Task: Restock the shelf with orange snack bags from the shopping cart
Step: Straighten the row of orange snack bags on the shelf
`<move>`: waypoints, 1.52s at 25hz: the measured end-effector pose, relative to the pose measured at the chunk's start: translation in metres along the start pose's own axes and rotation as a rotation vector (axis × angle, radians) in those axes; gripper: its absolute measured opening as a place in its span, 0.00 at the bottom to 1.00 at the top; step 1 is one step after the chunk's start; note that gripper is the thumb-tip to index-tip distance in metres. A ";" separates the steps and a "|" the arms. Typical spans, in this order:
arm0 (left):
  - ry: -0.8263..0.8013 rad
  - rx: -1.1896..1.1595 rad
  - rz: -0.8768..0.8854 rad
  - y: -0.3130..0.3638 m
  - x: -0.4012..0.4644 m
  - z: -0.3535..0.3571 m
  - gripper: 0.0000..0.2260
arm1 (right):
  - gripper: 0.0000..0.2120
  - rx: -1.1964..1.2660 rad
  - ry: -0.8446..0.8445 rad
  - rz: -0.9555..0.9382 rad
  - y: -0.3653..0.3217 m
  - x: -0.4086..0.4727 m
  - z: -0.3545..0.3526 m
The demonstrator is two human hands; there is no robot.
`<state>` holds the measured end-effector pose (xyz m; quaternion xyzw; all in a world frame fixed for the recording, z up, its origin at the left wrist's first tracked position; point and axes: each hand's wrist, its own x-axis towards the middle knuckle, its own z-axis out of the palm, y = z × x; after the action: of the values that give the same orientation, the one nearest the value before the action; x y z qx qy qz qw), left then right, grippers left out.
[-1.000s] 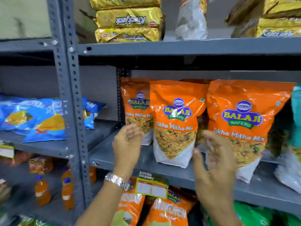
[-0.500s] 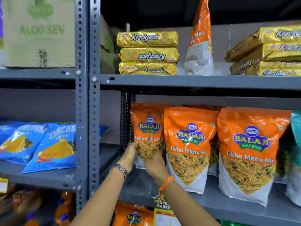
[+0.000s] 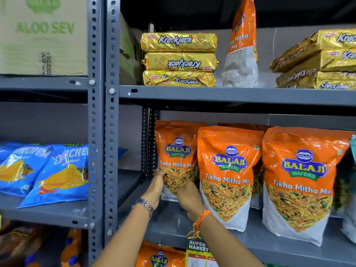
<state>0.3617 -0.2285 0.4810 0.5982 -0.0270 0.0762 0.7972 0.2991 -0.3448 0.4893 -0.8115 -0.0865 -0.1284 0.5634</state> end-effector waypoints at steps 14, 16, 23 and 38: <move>-0.195 0.116 0.160 -0.016 -0.074 0.056 0.20 | 0.38 -0.051 0.419 -0.089 0.053 -0.091 -0.101; -0.262 0.177 0.147 -0.024 -0.078 0.068 0.27 | 0.36 -0.035 0.338 -0.038 0.062 -0.085 -0.109; -0.271 0.426 0.212 -0.036 -0.084 0.067 0.37 | 0.27 0.044 0.237 -0.013 0.065 -0.075 -0.115; 0.017 0.391 0.299 -0.007 -0.089 -0.036 0.37 | 0.16 0.526 0.070 -0.168 -0.021 -0.006 -0.101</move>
<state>0.2729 -0.2040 0.4520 0.7300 -0.0933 0.2020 0.6463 0.2758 -0.4317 0.5393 -0.6225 -0.1646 -0.1757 0.7447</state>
